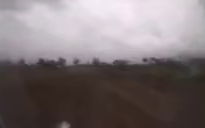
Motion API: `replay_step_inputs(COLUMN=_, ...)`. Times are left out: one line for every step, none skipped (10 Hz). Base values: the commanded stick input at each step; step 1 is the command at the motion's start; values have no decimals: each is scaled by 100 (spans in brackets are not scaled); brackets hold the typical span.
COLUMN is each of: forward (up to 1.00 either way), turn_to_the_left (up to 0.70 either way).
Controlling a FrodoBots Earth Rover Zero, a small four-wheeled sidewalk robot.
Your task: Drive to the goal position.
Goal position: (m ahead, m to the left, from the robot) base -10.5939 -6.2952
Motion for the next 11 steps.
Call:
replay_step_inputs(forward=0, turn_to_the_left=-70)
replay_step_inputs(forward=0, turn_to_the_left=-70)
replay_step_inputs(forward=0, turn_to_the_left=-70)
replay_step_inputs(forward=0, turn_to_the_left=-70)
replay_step_inputs(forward=0, turn_to_the_left=-70)
replay_step_inputs(forward=0, turn_to_the_left=-70)
replay_step_inputs(forward=0, turn_to_the_left=-70)
replay_step_inputs(forward=0, turn_to_the_left=-70)
replay_step_inputs(forward=0, turn_to_the_left=-70)
replay_step_inputs(forward=0, turn_to_the_left=-70)
replay_step_inputs(forward=0, turn_to_the_left=-70)
